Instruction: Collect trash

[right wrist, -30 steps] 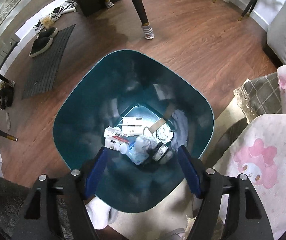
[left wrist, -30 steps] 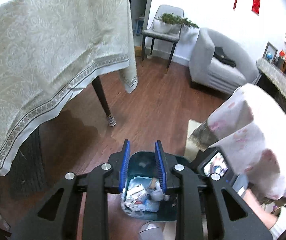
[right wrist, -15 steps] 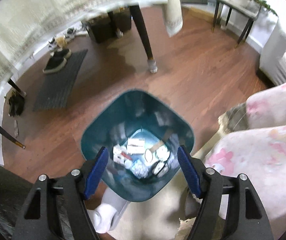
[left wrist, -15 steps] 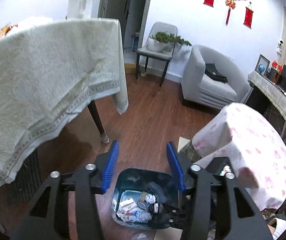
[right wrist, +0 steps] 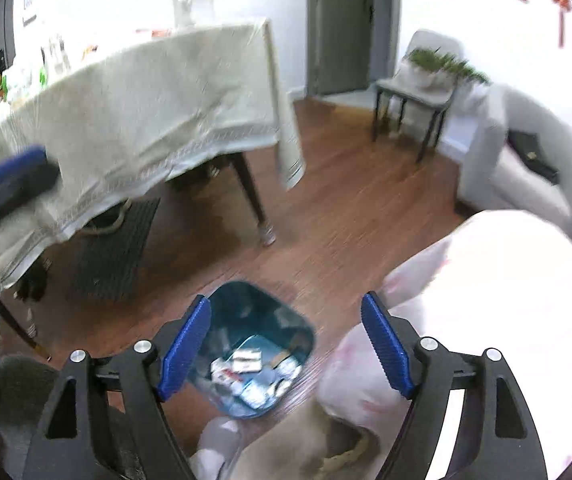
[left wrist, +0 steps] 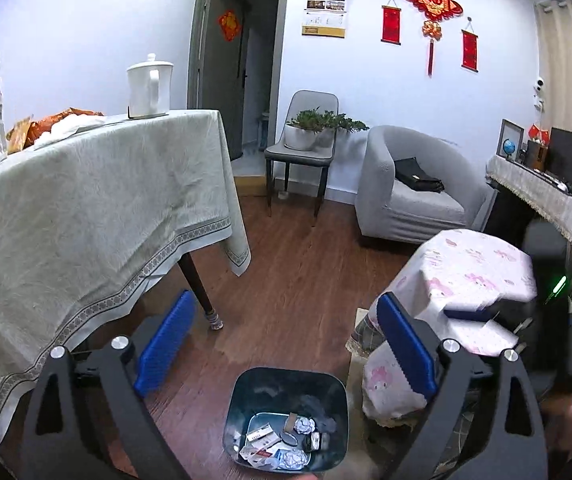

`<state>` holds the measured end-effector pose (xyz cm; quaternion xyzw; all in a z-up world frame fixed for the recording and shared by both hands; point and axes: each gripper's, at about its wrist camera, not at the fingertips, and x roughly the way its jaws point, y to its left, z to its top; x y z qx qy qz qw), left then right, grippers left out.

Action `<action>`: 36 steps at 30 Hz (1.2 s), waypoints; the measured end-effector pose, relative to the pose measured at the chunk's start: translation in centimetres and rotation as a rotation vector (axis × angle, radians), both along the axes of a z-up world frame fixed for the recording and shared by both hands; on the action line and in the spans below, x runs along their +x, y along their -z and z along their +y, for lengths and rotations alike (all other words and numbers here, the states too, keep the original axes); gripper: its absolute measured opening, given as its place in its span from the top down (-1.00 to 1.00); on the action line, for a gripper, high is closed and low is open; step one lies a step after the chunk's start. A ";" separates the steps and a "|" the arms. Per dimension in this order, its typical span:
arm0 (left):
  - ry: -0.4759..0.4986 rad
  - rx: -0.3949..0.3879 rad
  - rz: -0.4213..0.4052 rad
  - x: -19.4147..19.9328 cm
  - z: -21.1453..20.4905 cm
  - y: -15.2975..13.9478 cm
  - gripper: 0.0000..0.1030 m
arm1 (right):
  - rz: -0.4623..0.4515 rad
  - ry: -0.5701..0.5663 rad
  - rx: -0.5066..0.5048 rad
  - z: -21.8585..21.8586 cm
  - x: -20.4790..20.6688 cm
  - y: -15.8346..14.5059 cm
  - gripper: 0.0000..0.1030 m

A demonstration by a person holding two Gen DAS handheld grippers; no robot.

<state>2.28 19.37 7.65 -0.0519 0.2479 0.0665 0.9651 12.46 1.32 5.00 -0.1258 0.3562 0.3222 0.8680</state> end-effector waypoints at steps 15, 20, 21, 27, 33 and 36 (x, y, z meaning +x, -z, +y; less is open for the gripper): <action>0.092 0.007 -0.006 -4.1 -5.1 0.9 -0.93 | -0.219 0.356 0.113 -18.2 -7.1 -4.3 -0.93; 0.105 0.047 -0.015 -4.8 -7.0 1.9 -0.93 | -0.255 0.449 0.169 -24.1 -10.0 -3.8 -0.93; 0.110 0.050 -0.017 -4.9 -7.4 2.2 -0.93 | -0.265 0.465 0.178 -25.1 -10.6 -3.6 -0.93; 0.104 0.068 -0.011 -5.4 -8.8 4.1 -0.93 | -0.276 0.540 0.228 -28.6 -12.8 -1.6 -0.93; 0.091 0.064 -0.001 -5.2 -9.0 4.9 -0.93 | -0.235 0.518 0.189 -28.2 -12.3 0.9 -0.93; 0.096 0.063 0.016 -5.0 -9.2 5.4 -0.93 | -0.215 0.469 0.217 -28.4 -12.3 1.1 -0.93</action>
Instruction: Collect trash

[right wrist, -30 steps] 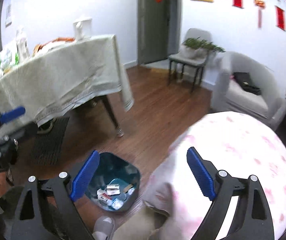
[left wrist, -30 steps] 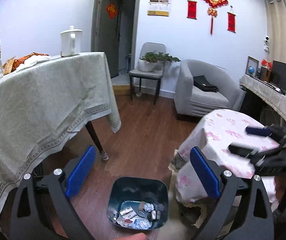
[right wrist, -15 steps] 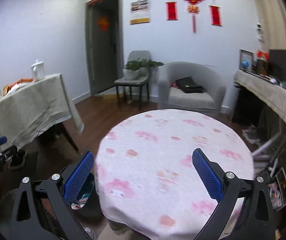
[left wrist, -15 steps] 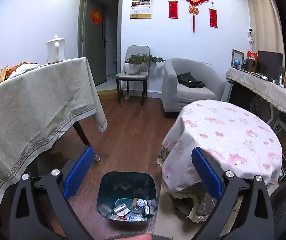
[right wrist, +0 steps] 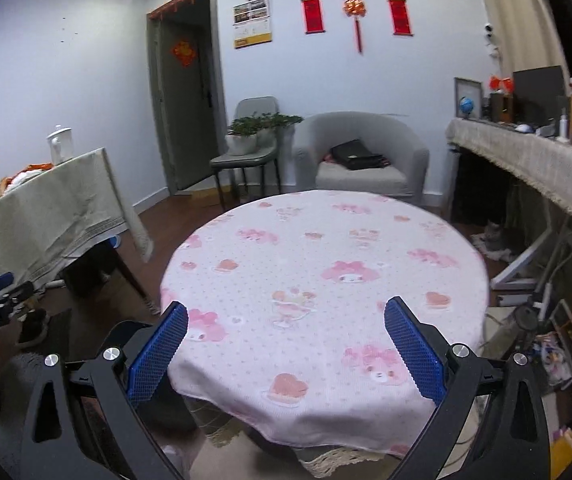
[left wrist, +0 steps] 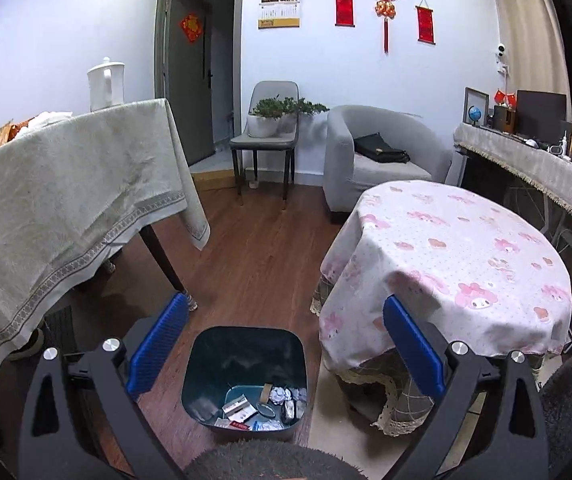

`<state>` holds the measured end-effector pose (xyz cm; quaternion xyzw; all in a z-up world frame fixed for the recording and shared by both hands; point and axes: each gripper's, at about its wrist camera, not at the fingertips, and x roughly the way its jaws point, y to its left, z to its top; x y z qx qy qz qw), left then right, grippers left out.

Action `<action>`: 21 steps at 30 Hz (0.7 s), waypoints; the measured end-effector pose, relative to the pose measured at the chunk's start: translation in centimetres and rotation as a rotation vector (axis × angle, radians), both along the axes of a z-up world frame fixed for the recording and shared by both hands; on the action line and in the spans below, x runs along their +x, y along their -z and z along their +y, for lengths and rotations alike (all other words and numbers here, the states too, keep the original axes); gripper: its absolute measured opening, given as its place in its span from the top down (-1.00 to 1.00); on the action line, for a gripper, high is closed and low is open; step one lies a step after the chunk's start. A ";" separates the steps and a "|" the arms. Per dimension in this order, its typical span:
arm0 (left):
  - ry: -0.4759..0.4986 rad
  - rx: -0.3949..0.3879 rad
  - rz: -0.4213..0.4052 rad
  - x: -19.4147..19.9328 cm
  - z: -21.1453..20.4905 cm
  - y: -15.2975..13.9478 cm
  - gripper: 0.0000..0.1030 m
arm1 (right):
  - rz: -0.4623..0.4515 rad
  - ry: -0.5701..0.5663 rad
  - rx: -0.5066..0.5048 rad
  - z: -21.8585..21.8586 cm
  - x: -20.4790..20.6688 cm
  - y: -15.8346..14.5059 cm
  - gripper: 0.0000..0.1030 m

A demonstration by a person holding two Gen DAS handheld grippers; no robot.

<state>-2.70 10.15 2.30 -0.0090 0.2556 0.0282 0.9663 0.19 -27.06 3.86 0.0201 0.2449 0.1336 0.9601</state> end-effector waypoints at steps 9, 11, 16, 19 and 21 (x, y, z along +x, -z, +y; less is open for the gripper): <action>-0.001 -0.012 0.016 0.1 0.3 0.3 -0.93 | 0.011 -0.078 -0.034 1.7 0.2 0.0 -0.93; 0.002 -0.012 0.015 0.0 0.3 0.3 -0.93 | 0.011 -0.077 -0.032 1.6 0.1 0.0 -0.93; 0.006 -0.002 0.017 0.1 0.0 0.3 -0.93 | 0.012 -0.074 -0.029 1.7 0.1 0.0 -0.93; 0.004 -0.002 0.019 0.1 0.0 0.3 -0.93 | 0.012 -0.074 -0.032 1.6 0.1 0.0 -0.93; 0.006 -0.003 0.018 0.1 0.1 0.3 -0.93 | 0.013 -0.073 -0.030 1.6 0.1 0.0 -0.93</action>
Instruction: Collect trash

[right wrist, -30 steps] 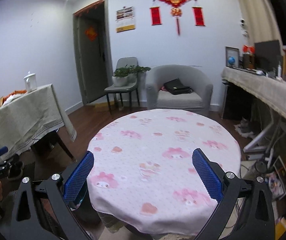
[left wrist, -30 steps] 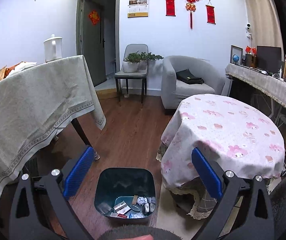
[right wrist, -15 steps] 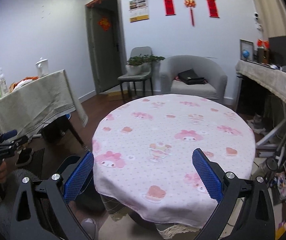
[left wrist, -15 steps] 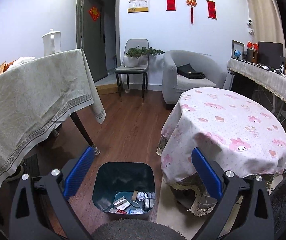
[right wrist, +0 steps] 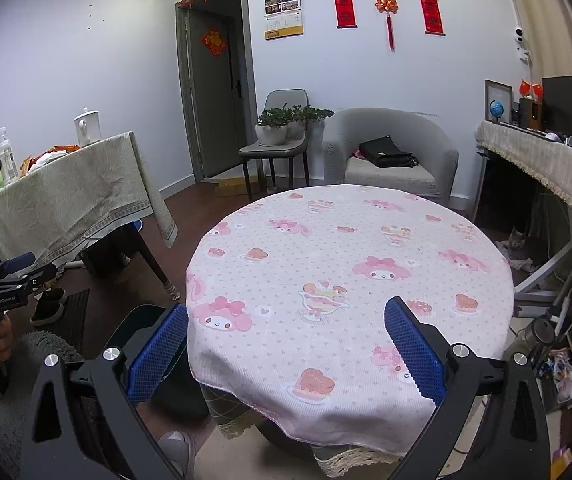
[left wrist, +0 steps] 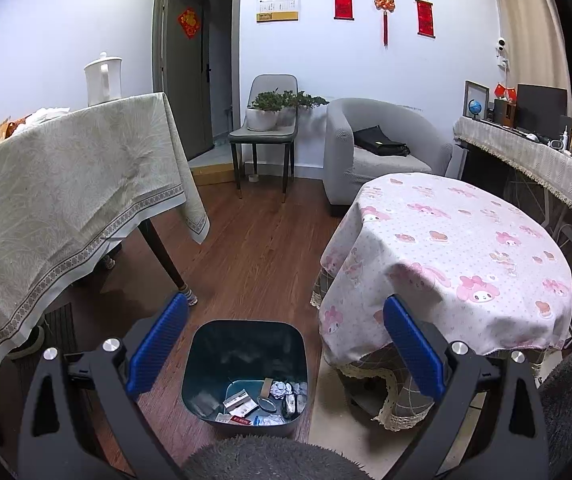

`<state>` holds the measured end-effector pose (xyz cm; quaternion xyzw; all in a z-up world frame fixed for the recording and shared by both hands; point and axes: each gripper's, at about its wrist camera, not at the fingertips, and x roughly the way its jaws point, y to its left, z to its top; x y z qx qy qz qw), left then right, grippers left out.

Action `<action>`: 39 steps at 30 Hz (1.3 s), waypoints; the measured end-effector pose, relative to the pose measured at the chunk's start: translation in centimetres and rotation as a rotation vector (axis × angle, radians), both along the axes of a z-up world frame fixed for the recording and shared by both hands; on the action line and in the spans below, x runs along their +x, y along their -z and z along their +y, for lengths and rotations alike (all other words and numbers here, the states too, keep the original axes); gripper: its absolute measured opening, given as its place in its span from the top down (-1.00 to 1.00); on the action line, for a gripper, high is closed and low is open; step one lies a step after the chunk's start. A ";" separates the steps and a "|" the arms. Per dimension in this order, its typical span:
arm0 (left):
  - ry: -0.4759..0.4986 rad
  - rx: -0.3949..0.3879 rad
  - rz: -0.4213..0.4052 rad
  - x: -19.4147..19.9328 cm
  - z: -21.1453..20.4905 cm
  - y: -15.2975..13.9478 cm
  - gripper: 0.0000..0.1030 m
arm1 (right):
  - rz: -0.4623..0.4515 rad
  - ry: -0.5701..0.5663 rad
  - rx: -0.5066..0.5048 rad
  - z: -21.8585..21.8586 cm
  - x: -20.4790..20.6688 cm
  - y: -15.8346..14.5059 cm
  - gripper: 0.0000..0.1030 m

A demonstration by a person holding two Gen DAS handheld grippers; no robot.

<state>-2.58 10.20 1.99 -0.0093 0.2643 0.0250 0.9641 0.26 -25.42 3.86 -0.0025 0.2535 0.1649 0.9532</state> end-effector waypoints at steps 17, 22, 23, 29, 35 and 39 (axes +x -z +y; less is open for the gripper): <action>-0.003 -0.006 0.005 0.0 0.0 0.2 -0.93 | 0.001 -0.001 0.000 -0.1 0.0 0.0 -0.93; -0.002 -0.006 0.005 0.0 0.0 0.2 -0.93 | 0.001 0.000 0.001 -0.1 0.0 0.1 -0.93; -0.002 -0.005 0.005 0.0 0.0 0.2 -0.93 | 0.001 0.000 0.000 -0.1 0.1 0.1 -0.93; -0.003 -0.003 0.006 0.1 -0.1 0.4 -0.93 | 0.002 0.000 0.000 -0.1 0.0 0.1 -0.93; -0.002 -0.002 0.006 0.1 -0.1 0.4 -0.93 | 0.002 0.001 0.002 -0.1 0.0 0.0 -0.93; -0.003 -0.003 0.006 0.1 0.0 0.3 -0.93 | 0.002 0.000 0.002 -0.1 0.0 0.0 -0.93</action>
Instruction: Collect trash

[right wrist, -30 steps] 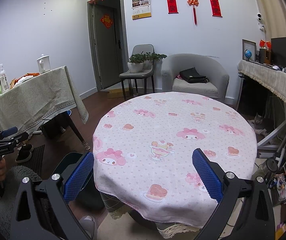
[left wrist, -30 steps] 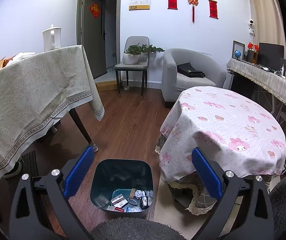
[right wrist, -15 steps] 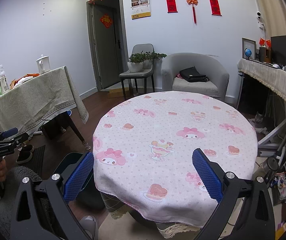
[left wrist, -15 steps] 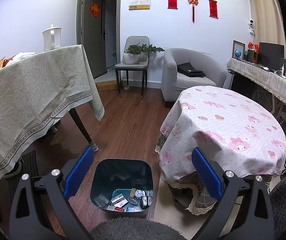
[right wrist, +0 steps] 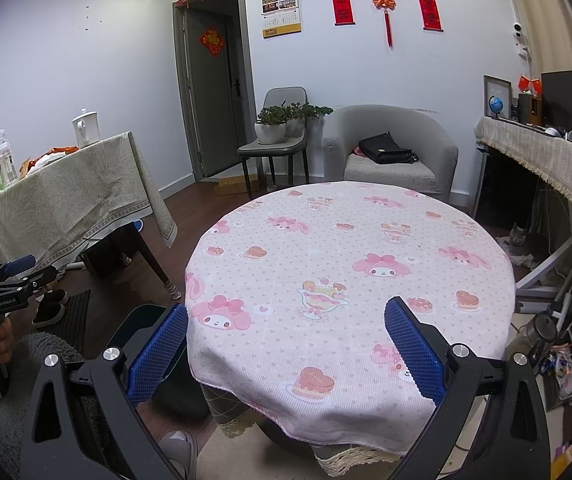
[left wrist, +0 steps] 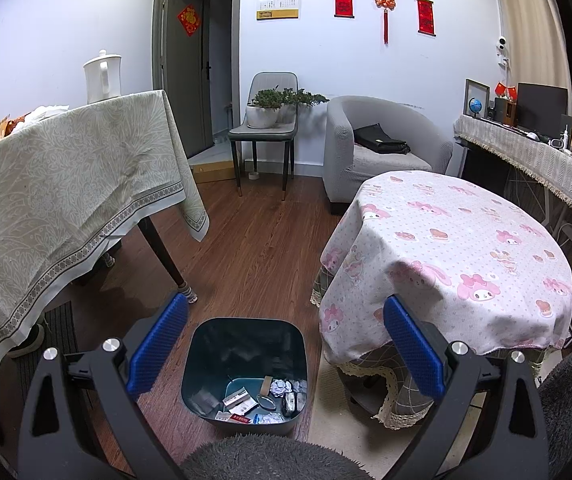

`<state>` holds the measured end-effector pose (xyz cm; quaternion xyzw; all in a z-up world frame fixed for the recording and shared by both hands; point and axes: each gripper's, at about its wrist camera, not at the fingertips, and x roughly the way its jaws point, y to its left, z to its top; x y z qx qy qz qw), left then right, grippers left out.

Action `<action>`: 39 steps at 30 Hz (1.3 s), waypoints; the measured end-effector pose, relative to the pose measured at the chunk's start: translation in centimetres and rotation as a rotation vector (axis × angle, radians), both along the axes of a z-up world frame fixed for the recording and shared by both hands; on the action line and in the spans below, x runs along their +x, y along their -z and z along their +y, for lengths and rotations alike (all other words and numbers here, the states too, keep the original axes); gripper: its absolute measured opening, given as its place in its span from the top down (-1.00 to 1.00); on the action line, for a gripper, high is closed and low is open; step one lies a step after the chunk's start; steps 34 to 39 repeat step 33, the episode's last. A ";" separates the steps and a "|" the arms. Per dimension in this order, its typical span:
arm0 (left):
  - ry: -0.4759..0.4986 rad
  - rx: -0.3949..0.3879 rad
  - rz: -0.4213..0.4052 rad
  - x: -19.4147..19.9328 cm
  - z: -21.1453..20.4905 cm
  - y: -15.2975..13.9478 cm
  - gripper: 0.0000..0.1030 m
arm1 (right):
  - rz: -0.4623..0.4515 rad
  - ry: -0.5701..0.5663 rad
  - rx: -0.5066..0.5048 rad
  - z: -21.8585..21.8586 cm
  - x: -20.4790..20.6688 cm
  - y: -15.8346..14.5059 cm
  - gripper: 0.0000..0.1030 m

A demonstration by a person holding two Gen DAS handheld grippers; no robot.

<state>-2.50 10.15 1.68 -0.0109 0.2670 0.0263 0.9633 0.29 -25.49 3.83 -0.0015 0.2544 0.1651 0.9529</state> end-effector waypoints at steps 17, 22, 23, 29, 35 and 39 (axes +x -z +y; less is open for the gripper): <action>0.000 0.001 0.002 0.0 0.0 0.0 -0.93 | 0.001 0.001 0.000 0.0 0.0 0.0 -0.93; 0.000 0.001 0.002 0.0 0.0 0.0 -0.93 | 0.001 0.001 0.000 0.0 0.0 0.0 -0.93; 0.000 0.001 0.002 0.0 0.0 0.0 -0.93 | 0.001 0.001 0.000 0.0 0.0 0.0 -0.93; -0.007 0.008 0.011 0.1 0.0 0.2 -0.93 | 0.001 0.001 0.000 0.0 0.0 0.0 -0.93; -0.010 0.007 0.013 0.2 0.1 0.3 -0.93 | 0.002 0.001 0.001 0.1 0.0 -0.1 -0.93; -0.010 0.007 0.013 0.2 0.1 0.3 -0.93 | 0.002 0.001 0.001 0.1 0.0 -0.1 -0.93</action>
